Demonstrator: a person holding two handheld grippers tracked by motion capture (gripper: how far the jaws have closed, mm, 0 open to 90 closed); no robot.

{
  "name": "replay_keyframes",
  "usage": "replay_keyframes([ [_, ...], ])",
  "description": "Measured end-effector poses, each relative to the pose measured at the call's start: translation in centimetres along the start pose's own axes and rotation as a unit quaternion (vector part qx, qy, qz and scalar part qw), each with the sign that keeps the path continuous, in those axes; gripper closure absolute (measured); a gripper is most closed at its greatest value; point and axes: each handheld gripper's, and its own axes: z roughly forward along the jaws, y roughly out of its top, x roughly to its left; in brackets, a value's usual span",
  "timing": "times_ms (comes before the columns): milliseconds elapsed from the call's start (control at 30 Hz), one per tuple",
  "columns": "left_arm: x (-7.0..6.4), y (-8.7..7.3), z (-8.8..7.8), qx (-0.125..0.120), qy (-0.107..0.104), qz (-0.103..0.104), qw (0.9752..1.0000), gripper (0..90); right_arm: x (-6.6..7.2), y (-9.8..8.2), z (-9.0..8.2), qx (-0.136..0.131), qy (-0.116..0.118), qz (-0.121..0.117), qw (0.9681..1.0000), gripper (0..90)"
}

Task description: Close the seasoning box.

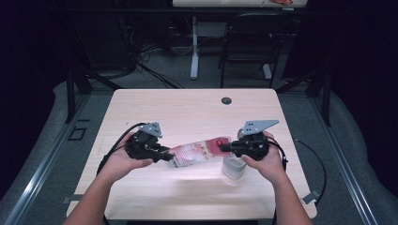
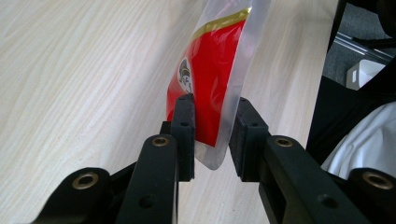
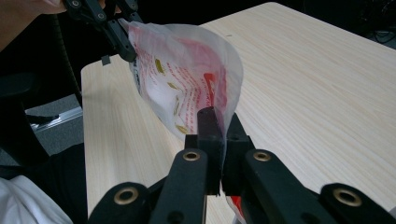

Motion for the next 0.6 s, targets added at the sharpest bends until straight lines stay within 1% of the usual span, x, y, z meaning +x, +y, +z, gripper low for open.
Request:
replay_keyframes([
  [367, 0.1, 0.6, -0.5, -0.010, 0.001, 0.002, 0.9999, 74.6, -0.2, -0.2, -0.2, -0.004, -0.003, 0.005, 1.0000, 89.4],
  [500, 0.1, 0.8, -0.7, -0.010, 0.002, 0.002, 1.0000, 74.7, -0.3, -0.2, -0.3, -0.004, -0.004, 0.007, 1.0000, 89.4],
  [533, 0.1, 0.9, -0.7, -0.009, 0.005, 0.003, 0.9999, 74.8, -0.4, -0.3, -0.3, -0.004, -0.003, 0.007, 1.0000, 89.4],
  [567, 0.1, 1.0, -0.7, -0.009, 0.001, 0.003, 1.0000, 74.9, -0.4, -0.3, -0.4, -0.005, -0.003, 0.007, 1.0000, 89.4],
  [600, 0.1, 1.1, -0.8, -0.006, 0.002, 0.005, 1.0000, 74.9, -0.4, -0.3, -0.4, -0.005, -0.004, 0.008, 1.0000, 89.4],
])
